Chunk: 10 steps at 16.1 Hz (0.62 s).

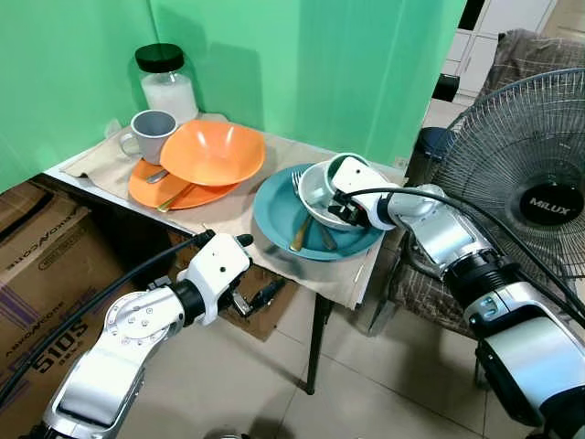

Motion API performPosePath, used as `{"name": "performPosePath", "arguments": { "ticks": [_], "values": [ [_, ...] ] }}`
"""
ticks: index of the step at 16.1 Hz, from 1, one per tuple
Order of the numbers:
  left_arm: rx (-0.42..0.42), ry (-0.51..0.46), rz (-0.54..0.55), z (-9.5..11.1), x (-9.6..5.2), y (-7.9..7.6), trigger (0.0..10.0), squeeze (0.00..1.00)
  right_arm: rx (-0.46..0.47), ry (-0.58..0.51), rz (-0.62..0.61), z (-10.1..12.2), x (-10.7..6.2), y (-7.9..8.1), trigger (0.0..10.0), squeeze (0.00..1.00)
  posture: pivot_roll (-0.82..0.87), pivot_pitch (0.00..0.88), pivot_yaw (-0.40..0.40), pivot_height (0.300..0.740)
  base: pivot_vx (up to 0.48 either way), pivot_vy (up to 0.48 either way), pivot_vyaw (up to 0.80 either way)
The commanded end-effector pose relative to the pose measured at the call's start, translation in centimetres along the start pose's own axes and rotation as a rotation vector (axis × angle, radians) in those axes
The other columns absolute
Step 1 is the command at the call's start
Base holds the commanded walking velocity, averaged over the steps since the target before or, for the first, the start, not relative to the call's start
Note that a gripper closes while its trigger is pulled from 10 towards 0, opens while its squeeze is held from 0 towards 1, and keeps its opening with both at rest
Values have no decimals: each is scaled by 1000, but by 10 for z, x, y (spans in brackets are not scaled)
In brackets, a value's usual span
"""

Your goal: Setting the table

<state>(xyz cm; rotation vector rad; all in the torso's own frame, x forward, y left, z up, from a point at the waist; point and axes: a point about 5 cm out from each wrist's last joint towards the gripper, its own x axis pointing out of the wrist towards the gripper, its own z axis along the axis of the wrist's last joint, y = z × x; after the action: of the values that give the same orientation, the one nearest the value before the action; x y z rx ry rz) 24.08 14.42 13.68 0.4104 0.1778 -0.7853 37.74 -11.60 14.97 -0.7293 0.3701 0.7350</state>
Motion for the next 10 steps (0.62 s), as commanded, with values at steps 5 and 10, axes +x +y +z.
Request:
{"name": "performPosePath", "arguments": {
  "ticks": [5,10],
  "values": [
    [10,-13,2,4,-1,1,10000,0,-15,-14,-21,7,-1,-8,0,0,155,0,-27,740,0,0,0],
    [16,-13,7,4,1,4,10000,0,-13,-43,-19,13,-2,-10,0,0,152,0,-26,740,0,0,0]
  ]
}}
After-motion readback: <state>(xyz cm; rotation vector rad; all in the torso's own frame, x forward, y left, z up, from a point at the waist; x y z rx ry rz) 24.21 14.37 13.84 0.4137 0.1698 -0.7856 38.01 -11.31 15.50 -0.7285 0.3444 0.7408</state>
